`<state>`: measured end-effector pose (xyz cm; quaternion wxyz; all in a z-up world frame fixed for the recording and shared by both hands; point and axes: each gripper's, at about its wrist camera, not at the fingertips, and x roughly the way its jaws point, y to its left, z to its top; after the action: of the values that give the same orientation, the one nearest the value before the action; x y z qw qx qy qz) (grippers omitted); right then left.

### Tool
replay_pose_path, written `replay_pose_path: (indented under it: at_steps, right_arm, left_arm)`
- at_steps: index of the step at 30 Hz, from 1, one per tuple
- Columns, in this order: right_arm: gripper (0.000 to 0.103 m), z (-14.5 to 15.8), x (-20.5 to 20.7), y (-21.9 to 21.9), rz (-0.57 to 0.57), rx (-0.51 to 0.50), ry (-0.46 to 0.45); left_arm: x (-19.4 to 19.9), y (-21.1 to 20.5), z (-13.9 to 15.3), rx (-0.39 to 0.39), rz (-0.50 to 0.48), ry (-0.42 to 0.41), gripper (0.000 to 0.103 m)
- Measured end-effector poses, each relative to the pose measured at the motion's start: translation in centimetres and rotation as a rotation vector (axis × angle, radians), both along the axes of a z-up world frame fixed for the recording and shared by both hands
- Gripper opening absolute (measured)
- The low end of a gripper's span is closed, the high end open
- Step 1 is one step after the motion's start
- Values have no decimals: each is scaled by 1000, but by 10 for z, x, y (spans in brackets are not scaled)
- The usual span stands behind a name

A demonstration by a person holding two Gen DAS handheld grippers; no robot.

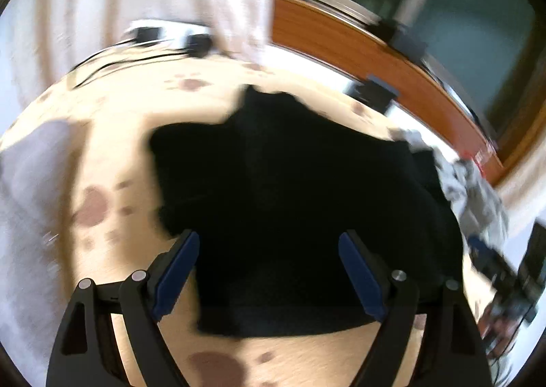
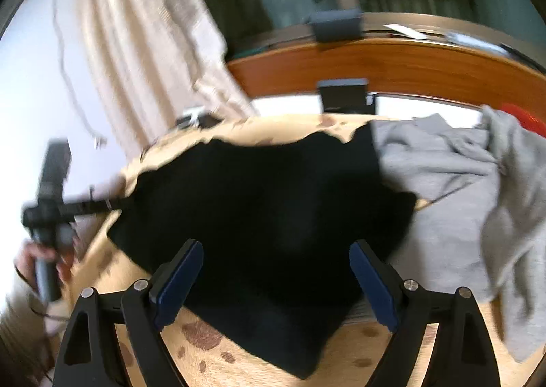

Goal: Fold clothes

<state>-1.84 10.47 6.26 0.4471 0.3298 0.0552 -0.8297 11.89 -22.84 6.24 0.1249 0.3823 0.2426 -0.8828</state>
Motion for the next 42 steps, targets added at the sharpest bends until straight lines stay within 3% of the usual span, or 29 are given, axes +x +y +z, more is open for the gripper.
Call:
replay_pose_path:
  at_steps: [4,7,11,13,17,24,42]
  right_arm:
    - [90,-23,-2,-12,28,34,-73]
    - [90,-23,-5,-6,24,6,-102]
    - [91,-29,-9,-5,30,24,-151]
    - [103,-29,-6,-9,60,48,-148]
    - [103,-31,5,-23,71,156,-80]
    - [103,-36,21,-38,56,308,34]
    - [103,-39,23,-44,49,349,63]
  left_arm:
    - [14,-18,-9,29,71,-3,87]
    - [8,-16,-21,50,63,-21,87]
    - [-5,1,-27,-58,43,-60,91]
    - [-10,9,-30,-111,19,-82,100]
    - [-19,21,-35,-206,2,-133,102]
    - [-20,22,-35,-214,4,-142,102]
    - [-20,23,-35,-216,3,-141,102]
